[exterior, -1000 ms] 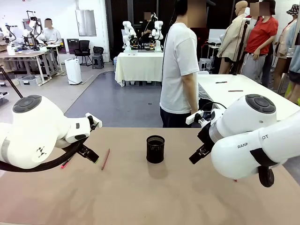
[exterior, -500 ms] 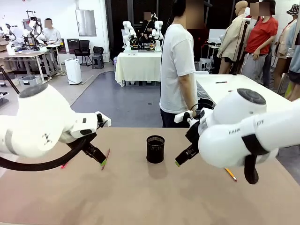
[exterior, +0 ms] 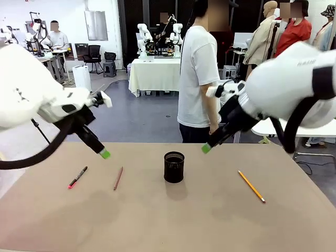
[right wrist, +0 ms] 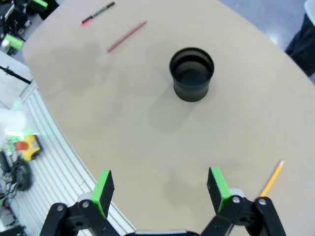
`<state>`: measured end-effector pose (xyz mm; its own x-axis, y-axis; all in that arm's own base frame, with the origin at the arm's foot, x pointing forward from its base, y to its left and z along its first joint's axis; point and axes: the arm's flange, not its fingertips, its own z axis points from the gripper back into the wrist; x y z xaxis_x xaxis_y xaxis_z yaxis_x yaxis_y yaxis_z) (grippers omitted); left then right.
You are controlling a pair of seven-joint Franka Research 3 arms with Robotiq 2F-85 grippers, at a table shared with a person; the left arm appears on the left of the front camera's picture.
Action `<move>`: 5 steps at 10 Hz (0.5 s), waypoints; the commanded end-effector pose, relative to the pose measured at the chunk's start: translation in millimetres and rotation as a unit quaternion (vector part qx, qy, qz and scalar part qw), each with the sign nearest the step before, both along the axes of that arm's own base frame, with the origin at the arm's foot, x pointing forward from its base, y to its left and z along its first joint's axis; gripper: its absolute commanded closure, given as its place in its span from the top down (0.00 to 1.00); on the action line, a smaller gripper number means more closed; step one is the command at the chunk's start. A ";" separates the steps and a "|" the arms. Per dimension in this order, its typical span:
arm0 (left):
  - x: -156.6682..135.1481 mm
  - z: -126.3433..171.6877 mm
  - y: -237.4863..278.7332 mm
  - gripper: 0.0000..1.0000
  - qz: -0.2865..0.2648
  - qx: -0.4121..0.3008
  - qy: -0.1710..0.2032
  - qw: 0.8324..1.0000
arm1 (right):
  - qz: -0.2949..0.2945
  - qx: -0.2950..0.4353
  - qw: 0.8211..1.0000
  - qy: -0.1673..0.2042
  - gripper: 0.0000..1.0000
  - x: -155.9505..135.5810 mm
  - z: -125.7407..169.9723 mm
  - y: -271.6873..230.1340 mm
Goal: Place the pens into the pen holder.
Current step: Pick up a writing instrument from the table and place it into the Pen holder.
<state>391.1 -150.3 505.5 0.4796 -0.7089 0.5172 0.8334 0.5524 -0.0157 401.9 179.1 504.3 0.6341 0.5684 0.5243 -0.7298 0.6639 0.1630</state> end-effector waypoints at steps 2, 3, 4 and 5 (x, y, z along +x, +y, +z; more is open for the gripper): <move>11.7 17.3 30.1 1.00 0.009 -0.020 -0.068 0.997 | 0.042 0.026 0.999 -0.019 1.00 28.6 35.7 -33.1; 13.7 22.9 37.2 1.00 0.011 -0.026 -0.083 0.996 | 0.040 0.037 0.998 -0.033 1.00 32.0 45.6 -45.2; 14.4 25.1 41.1 1.00 0.017 -0.027 -0.088 0.996 | 0.046 0.037 0.997 -0.047 1.00 36.1 53.5 -54.6; 16.7 28.0 44.4 1.00 0.020 -0.036 -0.093 0.995 | 0.043 0.045 0.996 -0.059 1.00 39.7 57.7 -64.6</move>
